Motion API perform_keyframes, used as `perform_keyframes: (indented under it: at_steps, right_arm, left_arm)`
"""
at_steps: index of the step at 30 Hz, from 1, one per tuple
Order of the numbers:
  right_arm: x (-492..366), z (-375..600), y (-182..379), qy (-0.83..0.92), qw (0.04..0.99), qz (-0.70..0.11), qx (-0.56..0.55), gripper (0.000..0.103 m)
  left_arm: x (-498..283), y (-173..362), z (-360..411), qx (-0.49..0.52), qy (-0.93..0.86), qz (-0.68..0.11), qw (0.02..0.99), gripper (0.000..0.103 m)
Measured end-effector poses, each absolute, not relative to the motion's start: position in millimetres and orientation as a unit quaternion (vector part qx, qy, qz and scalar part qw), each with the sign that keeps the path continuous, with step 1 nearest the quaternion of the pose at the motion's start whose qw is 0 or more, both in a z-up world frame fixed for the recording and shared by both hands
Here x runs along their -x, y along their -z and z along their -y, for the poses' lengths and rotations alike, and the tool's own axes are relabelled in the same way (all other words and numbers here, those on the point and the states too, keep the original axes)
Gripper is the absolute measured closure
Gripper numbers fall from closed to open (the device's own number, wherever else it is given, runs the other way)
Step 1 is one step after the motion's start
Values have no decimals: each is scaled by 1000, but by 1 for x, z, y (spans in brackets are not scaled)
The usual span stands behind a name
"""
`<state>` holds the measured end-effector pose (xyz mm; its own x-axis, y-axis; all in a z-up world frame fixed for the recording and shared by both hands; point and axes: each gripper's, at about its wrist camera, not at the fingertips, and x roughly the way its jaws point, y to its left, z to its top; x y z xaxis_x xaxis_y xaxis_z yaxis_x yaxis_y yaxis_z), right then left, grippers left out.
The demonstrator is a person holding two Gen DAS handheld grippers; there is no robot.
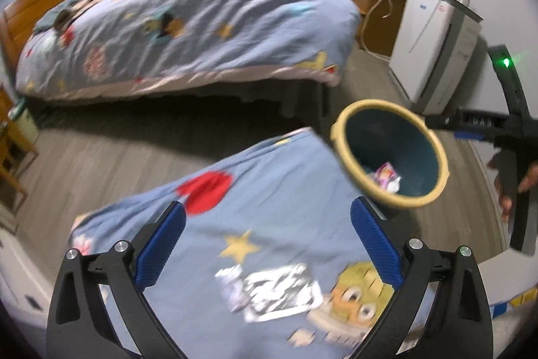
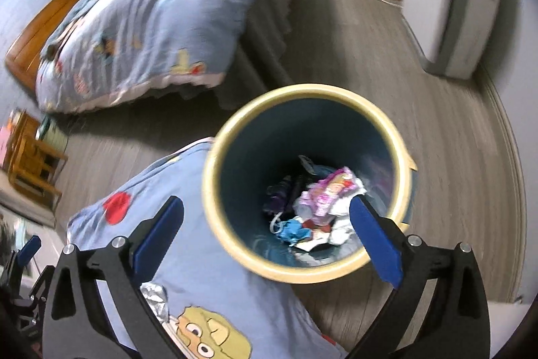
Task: Collect trash
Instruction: 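Open both grippers over the bin to drop bottle and wrapper, then move both grippers back above the two foil packs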
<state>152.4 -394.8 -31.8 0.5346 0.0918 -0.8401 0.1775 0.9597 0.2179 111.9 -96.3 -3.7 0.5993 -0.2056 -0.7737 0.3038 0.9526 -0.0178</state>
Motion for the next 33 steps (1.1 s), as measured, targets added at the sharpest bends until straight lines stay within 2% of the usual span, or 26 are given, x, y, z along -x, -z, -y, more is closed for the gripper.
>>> perform_keyframes:
  at_steps: [4, 11, 17, 26, 29, 31, 33]
  right_arm:
    - [-152, 353, 30, -14, 872, -482, -91, 6]
    - [-147, 281, 60, -102, 852, -513, -5, 6]
    - [-143, 246, 79, -146, 839, -520, 63, 6]
    - [-153, 246, 89, -150, 831, -532, 63, 6]
    - [-152, 246, 91, -159, 830, -531, 61, 6]
    - [-152, 245, 93, -166, 829, -530, 64, 6]
    - [-150, 242, 96, -175, 826, -531, 72, 6]
  left_arm:
    - [-96, 11, 59, -43, 114, -433, 893, 6]
    - [-91, 46, 23, -45, 81, -454, 886, 6]
    - [-99, 92, 18, -50, 67, -500, 862, 6]
    - [-109, 145, 47, -112, 88, -544, 827, 7]
    - [-113, 152, 49, -104, 84, -555, 821, 13]
    - [-118, 154, 45, -77, 88, -565, 817, 33]
    - [-123, 156, 39, -53, 93, -572, 813, 36]
